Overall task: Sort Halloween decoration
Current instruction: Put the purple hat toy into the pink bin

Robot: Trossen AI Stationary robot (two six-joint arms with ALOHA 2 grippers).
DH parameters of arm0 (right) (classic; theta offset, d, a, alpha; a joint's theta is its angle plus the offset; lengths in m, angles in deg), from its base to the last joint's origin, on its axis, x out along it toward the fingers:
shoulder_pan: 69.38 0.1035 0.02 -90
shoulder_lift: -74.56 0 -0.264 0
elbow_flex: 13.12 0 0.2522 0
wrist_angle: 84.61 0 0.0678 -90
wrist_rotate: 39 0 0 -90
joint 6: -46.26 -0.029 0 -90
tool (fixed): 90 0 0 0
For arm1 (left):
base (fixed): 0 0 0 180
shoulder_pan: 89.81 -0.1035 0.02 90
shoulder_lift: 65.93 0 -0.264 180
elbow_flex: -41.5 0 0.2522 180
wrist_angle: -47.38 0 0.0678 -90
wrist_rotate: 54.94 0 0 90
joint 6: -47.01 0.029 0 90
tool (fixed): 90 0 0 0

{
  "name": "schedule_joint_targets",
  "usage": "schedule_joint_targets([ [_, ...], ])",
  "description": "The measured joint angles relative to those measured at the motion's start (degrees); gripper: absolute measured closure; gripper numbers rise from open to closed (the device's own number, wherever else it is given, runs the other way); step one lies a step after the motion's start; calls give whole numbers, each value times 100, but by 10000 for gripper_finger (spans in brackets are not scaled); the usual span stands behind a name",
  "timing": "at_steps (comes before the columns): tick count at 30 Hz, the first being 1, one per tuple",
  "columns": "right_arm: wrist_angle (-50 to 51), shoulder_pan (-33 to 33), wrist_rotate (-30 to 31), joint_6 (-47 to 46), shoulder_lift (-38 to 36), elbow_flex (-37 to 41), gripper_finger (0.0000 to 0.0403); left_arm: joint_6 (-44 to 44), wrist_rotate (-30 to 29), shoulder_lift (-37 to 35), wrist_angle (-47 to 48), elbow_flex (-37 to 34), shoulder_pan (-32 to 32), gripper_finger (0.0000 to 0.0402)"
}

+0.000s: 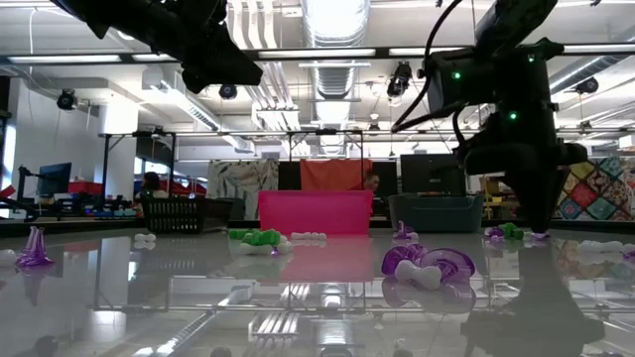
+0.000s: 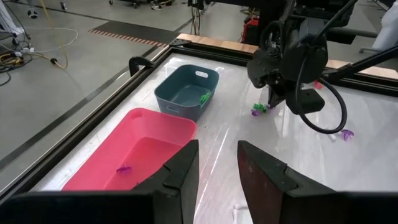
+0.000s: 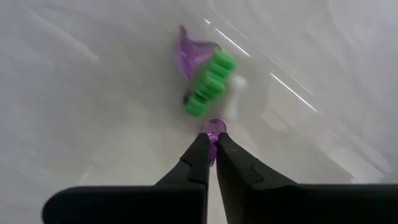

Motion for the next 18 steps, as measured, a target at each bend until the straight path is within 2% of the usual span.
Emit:
schedule_joint_targets([
  [6,739,0,-6,181,-197,-394,393,-11,0,0,2,0,0,309],
  [11,729,2,2,621,-544,-738,394,-13,0,0,2,1,-1,309],
  [14,553,2,155,915,-756,-900,394,-13,0,0,5,1,-2,309],
  [18,-344,0,264,1517,-1064,-910,394,-13,1,0,11,0,0,309],
])
